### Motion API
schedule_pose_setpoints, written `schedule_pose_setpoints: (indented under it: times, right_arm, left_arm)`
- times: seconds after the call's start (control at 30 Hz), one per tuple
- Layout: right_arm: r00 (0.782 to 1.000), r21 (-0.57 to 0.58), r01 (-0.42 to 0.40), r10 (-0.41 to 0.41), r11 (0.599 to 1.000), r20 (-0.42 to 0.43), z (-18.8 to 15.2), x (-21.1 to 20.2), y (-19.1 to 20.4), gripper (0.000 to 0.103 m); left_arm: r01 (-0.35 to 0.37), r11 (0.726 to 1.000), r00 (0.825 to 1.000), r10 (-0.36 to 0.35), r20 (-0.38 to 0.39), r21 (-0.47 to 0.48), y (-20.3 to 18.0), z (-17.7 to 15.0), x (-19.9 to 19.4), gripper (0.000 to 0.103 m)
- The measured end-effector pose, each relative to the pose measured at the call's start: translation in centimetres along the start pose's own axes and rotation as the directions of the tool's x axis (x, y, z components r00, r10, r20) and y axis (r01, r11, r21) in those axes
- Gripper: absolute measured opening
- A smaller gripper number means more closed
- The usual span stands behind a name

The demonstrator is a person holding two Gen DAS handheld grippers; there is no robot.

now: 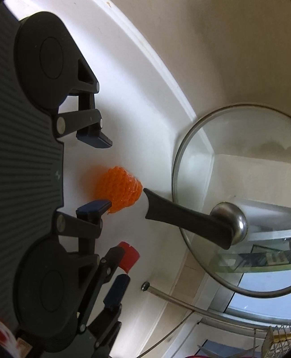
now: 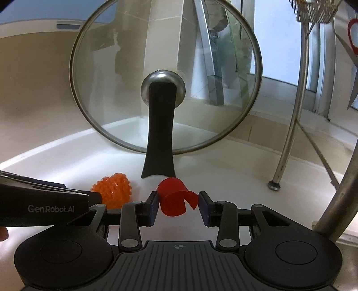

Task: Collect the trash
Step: 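Close the right tool on the red plastic piece, then close the left tool on the orange mesh ball while the right tool holds the red piece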

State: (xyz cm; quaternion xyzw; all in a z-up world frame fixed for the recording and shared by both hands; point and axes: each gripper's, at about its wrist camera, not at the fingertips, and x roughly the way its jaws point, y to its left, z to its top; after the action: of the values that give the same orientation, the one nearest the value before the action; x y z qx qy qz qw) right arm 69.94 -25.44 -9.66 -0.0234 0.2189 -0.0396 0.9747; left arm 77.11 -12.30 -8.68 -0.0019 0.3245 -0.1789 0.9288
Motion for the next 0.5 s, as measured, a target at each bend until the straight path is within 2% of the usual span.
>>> schedule_pose_setpoints:
  times: [0.1,0.17,0.37,0.43,0.5]
  right_arm:
    - [1.000,0.003,-0.001,0.001,1.000,-0.007,-0.1,0.1,-0.1,0.039]
    - [1.000,0.004,0.002,-0.002,1.000,-0.005,-0.1,0.1,-0.1,0.039]
    - [1.000,0.012,0.005,-0.005,1.000,-0.012,0.1,0.7,-0.2,0.039]
    - [1.000,0.006,0.007,-0.007,1.000,-0.012,0.2,1.0,-0.2,0.039]
    - [1.000,0.000,0.010,-0.010,1.000,-0.010,0.2,1.3,-0.1,0.039]
  left_arm:
    - [0.025,0.999,1.000,-0.025,-0.004,0.028,0.2,0.2,0.5,0.048]
    - [0.046,0.999,0.999,-0.046,-0.010,0.019,0.5,0.5,0.9,0.051]
    - [0.089,0.996,0.996,-0.088,-0.021,0.010,1.1,1.2,2.2,0.052]
    - [0.077,0.997,0.996,-0.077,-0.035,-0.002,1.1,1.4,3.0,0.052]
    - [0.031,1.000,0.999,-0.030,-0.032,0.007,0.8,1.5,3.4,0.052]
